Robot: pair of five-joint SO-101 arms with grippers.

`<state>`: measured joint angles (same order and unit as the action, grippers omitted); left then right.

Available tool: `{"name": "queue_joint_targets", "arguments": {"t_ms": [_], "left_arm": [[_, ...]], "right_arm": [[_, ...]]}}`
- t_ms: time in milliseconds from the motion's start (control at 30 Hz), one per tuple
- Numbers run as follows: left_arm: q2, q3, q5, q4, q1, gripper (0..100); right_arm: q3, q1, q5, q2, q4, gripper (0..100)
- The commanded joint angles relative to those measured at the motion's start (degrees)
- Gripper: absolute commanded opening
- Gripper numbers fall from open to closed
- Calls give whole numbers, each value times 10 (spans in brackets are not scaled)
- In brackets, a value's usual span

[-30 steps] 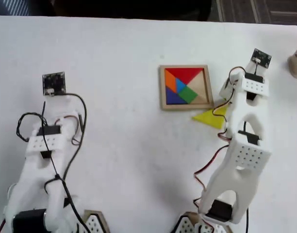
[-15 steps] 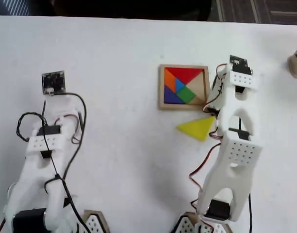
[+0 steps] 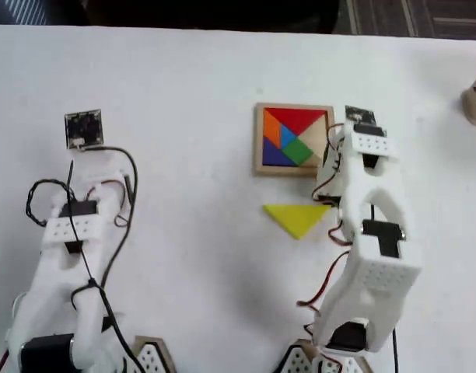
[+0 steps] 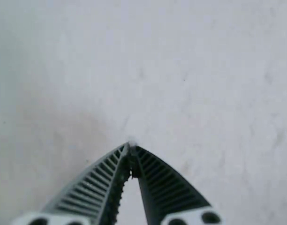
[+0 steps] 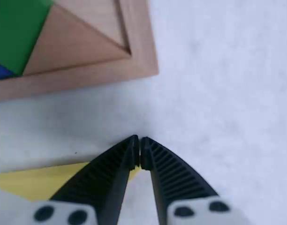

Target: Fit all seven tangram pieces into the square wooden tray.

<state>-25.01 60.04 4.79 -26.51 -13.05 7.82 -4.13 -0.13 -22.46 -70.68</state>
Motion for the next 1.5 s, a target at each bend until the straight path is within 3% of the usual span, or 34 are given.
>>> {"name": "queue_joint_targets", "arguments": {"t_ms": [0, 600, 833, 1100, 1367, 1467], "left_arm": [[1, -9, 4, 15, -6, 20], [1, -8, 4, 14, -6, 20], [1, -8, 4, 14, -5, 20], [1, -6, 4, 14, -4, 20], [1, 0, 4, 14, -3, 20], [1, 0, 4, 14, -6, 20]], "right_arm": [[68, 22, 9, 69, 21, 17], [248, 173, 93, 176, 36, 17], [327, 261, 90, 274, 87, 17], [324, 294, 88, 263, 176, 17], [284, 406, 37, 239, 162, 17], [280, 415, 37, 240, 153, 17]]}}
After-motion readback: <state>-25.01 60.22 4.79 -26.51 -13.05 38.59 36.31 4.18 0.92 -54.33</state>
